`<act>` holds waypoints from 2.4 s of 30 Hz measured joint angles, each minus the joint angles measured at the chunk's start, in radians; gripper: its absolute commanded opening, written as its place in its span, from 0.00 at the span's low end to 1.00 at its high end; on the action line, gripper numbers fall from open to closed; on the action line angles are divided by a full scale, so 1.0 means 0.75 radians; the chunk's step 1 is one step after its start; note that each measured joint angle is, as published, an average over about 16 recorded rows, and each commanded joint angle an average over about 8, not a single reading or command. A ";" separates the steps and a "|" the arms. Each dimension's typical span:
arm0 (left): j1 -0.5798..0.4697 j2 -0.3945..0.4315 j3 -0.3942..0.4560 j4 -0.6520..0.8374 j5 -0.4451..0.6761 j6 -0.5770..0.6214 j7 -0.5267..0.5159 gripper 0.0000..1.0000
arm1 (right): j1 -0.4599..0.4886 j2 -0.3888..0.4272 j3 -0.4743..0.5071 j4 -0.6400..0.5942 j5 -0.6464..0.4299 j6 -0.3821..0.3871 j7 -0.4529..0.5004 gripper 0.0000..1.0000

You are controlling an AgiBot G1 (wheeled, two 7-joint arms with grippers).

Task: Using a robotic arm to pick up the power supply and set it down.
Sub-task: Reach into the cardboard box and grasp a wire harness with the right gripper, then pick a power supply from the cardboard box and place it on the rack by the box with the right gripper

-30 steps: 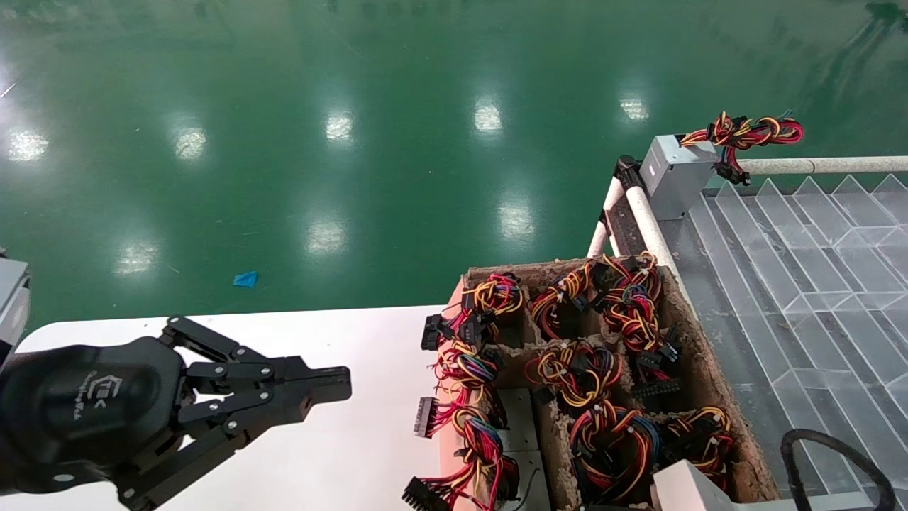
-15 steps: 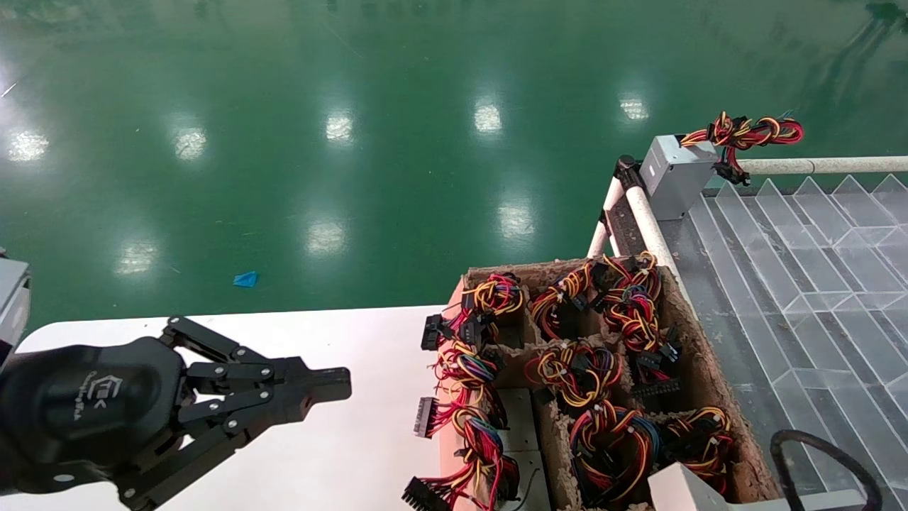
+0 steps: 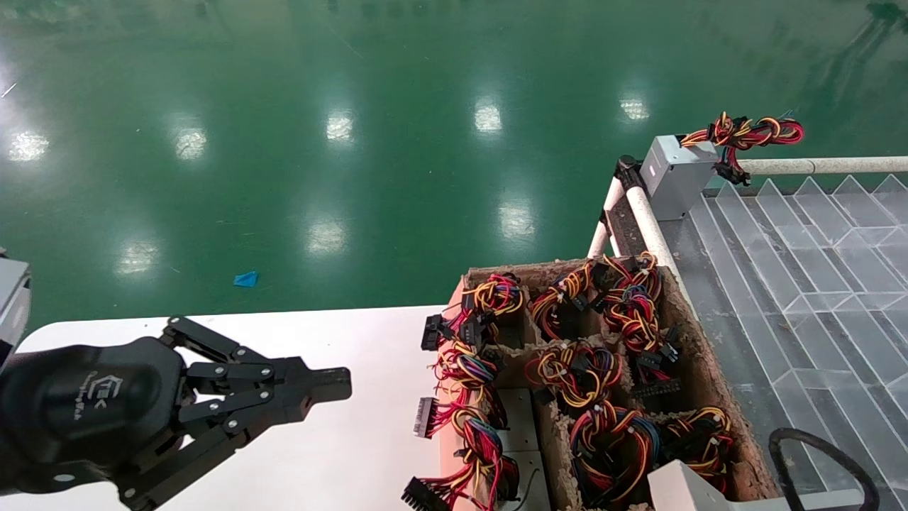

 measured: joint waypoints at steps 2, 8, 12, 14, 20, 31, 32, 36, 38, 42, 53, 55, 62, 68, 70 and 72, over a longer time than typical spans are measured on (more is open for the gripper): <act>0.000 0.000 0.000 0.000 0.000 0.000 0.000 0.00 | -0.002 0.005 0.001 0.010 0.001 0.006 0.005 0.00; 0.000 0.000 0.000 0.000 0.000 0.000 0.000 0.00 | -0.017 0.032 0.016 0.037 0.024 0.029 0.015 0.00; 0.000 0.000 0.000 0.000 0.000 0.000 0.000 0.00 | -0.039 0.057 0.036 0.050 0.067 0.042 0.016 0.00; 0.000 0.000 0.000 0.000 0.000 0.000 0.000 0.00 | -0.052 0.071 0.049 0.056 0.097 0.048 0.014 0.00; 0.000 0.000 0.000 0.000 0.000 0.000 0.000 0.00 | -0.081 0.123 0.108 0.069 0.212 0.058 -0.004 0.00; 0.000 0.000 0.000 0.000 0.000 0.000 0.000 0.00 | -0.018 0.221 0.269 0.094 0.423 0.075 -0.073 0.00; 0.000 0.000 0.000 0.000 0.000 0.000 0.000 0.00 | -0.008 0.227 0.288 0.094 0.443 0.082 -0.083 0.00; 0.000 0.000 0.000 0.000 0.000 0.000 0.000 0.00 | 0.028 0.244 0.361 0.095 0.520 0.121 -0.125 0.00; 0.000 0.000 0.000 0.000 0.000 0.000 0.000 0.00 | 0.044 0.248 0.399 0.093 0.556 0.150 -0.149 0.00; 0.000 0.000 0.000 0.000 0.000 0.000 0.000 0.00 | 0.067 0.247 0.471 0.080 0.623 0.220 -0.199 0.00; 0.000 0.000 0.000 0.000 0.000 0.000 0.000 0.00 | 0.126 0.211 0.565 -0.077 0.663 0.409 -0.306 0.00; 0.000 0.000 0.000 0.000 0.000 0.000 0.000 0.00 | 0.141 0.197 0.565 -0.135 0.652 0.424 -0.324 0.00; 0.000 0.000 0.000 0.000 0.000 0.000 0.000 0.00 | 0.199 0.151 0.539 -0.388 0.597 0.410 -0.388 0.00; 0.000 0.000 0.000 0.000 0.000 0.000 0.000 0.00 | 0.254 0.103 0.516 -0.644 0.555 0.366 -0.452 0.00; 0.000 0.000 0.000 0.000 0.000 0.000 0.000 0.00 | 0.274 0.085 0.509 -0.734 0.544 0.350 -0.472 0.00; 0.000 0.000 0.000 0.000 0.000 0.000 0.000 0.00 | 0.298 0.064 0.500 -0.824 0.531 0.339 -0.491 0.00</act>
